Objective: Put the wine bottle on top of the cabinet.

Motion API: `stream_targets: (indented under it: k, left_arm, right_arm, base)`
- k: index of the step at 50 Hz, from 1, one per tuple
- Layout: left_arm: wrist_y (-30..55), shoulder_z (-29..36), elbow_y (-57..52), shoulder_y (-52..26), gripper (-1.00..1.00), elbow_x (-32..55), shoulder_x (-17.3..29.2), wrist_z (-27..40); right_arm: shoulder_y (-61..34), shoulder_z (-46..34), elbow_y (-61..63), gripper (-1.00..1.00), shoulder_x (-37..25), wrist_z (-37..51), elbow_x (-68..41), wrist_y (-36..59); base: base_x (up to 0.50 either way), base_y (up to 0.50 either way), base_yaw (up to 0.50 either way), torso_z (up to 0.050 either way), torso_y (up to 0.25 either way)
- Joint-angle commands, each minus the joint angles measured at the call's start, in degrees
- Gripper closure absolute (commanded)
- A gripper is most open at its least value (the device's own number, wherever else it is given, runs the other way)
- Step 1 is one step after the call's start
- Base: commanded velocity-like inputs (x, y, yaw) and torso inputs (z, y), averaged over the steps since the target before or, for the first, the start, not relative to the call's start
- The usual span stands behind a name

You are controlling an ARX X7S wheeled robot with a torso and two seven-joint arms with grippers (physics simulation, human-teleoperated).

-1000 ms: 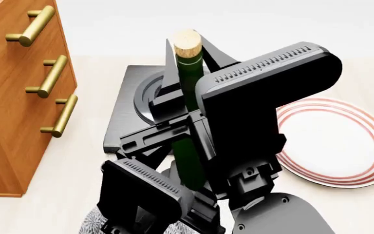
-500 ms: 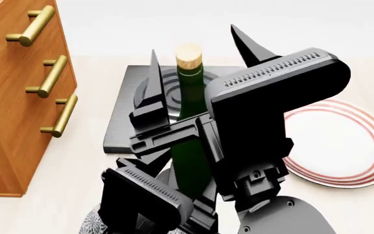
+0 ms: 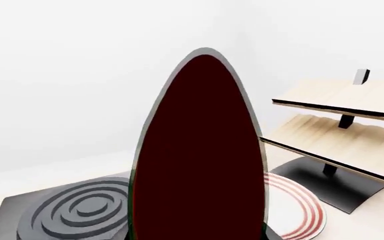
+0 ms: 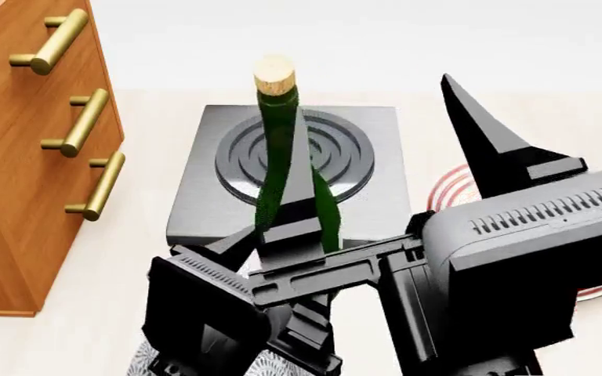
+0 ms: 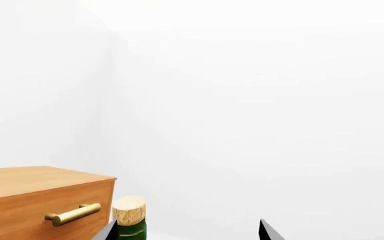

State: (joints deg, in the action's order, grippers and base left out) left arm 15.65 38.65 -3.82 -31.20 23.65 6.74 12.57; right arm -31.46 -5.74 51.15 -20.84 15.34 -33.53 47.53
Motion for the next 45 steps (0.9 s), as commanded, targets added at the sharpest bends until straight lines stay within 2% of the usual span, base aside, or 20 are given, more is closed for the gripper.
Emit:
stream_targets:
  k: [1,6,15,26,30,35,40,45]
  left_arm:
    - [-0.1,-1.9,-0.4,-1.7,1.00,2.4,1.0,1.4]
    - [1.7,-2.9,-2.8,-3.0,1.00,3.1,2.6,2.2]
    - [7.2,-5.5,-9.5,-7.8,1.00,5.8,5.1,4.1]
    - [18.1,-10.0,-10.6,-23.7,1.00,8.3,7.8,5.9]
    - [18.7,-12.8,-7.1,-27.7,1.00,7.6,7.5,8.0]
    - [20.0,-14.9,-2.5,-33.4,1.00,8.3,7.4,7.5]
    - [23.6,-14.4,5.4,-46.5,1.00,6.8,7.5,5.1]
    - [24.3,-15.1,12.4,-54.4,1.00,5.3,8.1,4.1]
  right_arm:
    - [9.1,6.0,8.1,-1.00,-1.5,2.4,-3.5,-2.3]
    - [16.5,5.7,7.3,-1.00,-1.3,1.6,0.8,-9.0]
    - [24.0,5.8,6.2,-1.00,-0.6,1.3,4.1,-16.1]
    - [29.4,4.9,5.7,-1.00,-0.9,1.9,7.1,-19.6]
    - [30.6,4.4,4.2,-1.00,-0.9,1.7,8.4,-21.4]
    - [30.7,3.1,3.5,-1.00,-1.0,1.8,9.0,-22.0]
    - [30.6,2.8,3.5,-1.00,-1.2,2.0,8.9,-22.0]
    - [30.5,2.4,3.3,-1.00,-1.4,2.2,8.7,-22.2]
  base:
    - [0.00,0.00,0.00,0.000,0.000]
    - [0.00,0.00,0.00,0.002,0.000]
    - [0.00,0.00,0.00,0.000,0.001]
    - [0.00,0.00,0.00,0.000,0.001]
    - [0.00,0.00,0.00,0.000,0.000]
    - [0.00,0.00,0.00,0.000,0.002]
    - [0.00,0.00,0.00,0.002,0.000]
    - [0.00,0.00,0.00,0.000,0.002]
